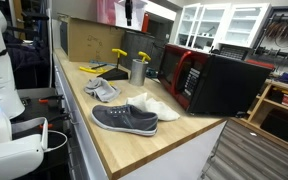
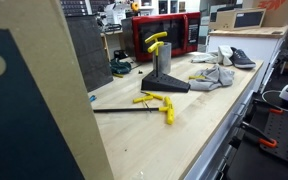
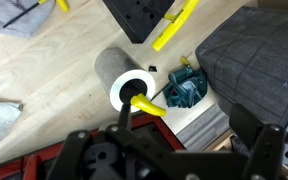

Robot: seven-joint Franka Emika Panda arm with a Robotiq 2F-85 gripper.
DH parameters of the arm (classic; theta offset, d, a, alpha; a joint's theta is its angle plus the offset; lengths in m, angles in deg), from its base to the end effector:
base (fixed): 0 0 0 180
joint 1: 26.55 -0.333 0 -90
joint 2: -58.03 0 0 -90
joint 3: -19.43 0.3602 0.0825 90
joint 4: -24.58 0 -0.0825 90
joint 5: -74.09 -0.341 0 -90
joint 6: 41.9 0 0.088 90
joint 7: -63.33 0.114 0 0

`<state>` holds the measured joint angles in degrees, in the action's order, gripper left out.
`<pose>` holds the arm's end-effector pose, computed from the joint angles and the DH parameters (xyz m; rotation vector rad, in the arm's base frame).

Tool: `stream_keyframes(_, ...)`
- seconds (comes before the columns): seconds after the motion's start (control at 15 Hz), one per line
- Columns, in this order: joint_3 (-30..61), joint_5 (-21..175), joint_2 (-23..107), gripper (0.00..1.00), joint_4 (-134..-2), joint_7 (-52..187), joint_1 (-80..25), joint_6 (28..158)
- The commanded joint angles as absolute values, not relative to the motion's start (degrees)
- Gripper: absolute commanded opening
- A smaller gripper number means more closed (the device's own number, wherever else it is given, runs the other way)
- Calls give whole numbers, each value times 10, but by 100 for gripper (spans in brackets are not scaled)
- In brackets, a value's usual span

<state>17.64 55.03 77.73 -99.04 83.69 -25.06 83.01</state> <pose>0.4306 -0.0129 0.6254 -2.6391 0.7500 -0.4347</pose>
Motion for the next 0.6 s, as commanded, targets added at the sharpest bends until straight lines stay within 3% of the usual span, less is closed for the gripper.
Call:
stream_keyframes(0.0, 181, 560, 741, 100, -950, 855, -241, 800)
stream_keyframes(0.53, 178, 550, 712, 100, -940, 840, -245, 820)
